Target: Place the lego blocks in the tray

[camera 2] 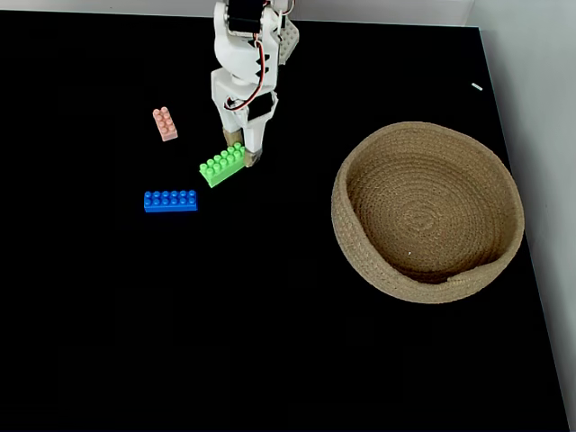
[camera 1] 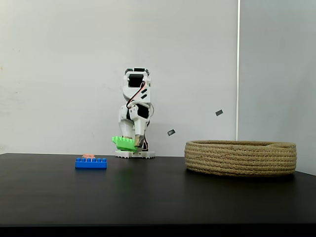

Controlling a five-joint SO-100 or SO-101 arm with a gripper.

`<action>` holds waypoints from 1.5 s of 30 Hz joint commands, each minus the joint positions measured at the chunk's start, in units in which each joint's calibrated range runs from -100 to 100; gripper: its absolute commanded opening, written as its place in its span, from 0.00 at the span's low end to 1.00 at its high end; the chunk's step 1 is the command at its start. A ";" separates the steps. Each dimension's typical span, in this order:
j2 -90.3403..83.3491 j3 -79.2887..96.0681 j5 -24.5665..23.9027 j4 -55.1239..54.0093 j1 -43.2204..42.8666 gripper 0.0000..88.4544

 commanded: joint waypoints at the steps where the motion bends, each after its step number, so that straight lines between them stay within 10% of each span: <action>1: -7.00 -6.73 -6.74 -1.25 -4.58 0.00; 11: -6.40 -9.37 -22.71 -10.42 -17.44 0.00; 22: 18.63 -39.28 -38.24 4.49 -29.97 0.06; 38: 39.35 -59.07 -42.30 15.07 -34.75 0.26; 45: 31.95 -55.70 -40.20 18.74 -20.08 0.30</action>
